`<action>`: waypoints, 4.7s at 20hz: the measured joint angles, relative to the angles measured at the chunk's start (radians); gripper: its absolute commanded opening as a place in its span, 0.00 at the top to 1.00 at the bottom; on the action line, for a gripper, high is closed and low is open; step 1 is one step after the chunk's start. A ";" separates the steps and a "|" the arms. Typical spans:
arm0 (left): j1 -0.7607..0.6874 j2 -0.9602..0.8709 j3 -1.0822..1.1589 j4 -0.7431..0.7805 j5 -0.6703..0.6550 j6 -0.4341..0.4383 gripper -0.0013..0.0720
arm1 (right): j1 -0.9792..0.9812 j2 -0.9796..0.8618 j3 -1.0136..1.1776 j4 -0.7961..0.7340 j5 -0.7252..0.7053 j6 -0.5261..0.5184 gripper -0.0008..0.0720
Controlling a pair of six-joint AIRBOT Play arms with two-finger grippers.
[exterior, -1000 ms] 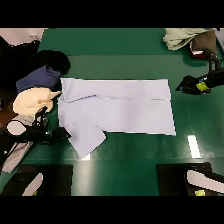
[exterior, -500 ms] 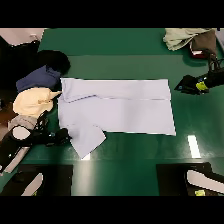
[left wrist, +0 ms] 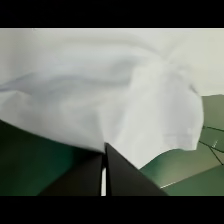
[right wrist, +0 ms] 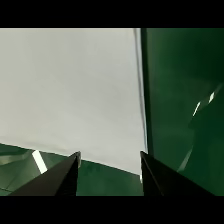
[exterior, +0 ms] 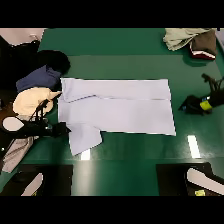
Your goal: Fold the shirts.
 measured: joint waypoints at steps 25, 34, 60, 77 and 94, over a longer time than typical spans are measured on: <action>-0.135 0.001 0.103 -0.018 -0.190 0.026 0.95 | -0.040 0.147 -0.246 -0.110 0.049 -0.063 0.97; -0.255 0.001 0.307 0.079 -0.110 -0.018 0.95 | -0.058 0.209 -0.093 -0.101 0.075 -0.035 0.97; -0.200 -0.383 0.354 0.268 0.803 -0.237 0.25 | 0.136 -0.313 0.356 0.016 -0.451 0.024 0.31; -0.200 -0.392 0.485 0.267 0.405 -0.178 0.95 | -0.088 -0.657 0.554 0.235 0.017 -0.141 0.38; -0.401 -0.687 0.797 0.063 0.311 -0.031 0.95 | 0.034 -0.545 0.558 0.527 0.007 -0.313 0.97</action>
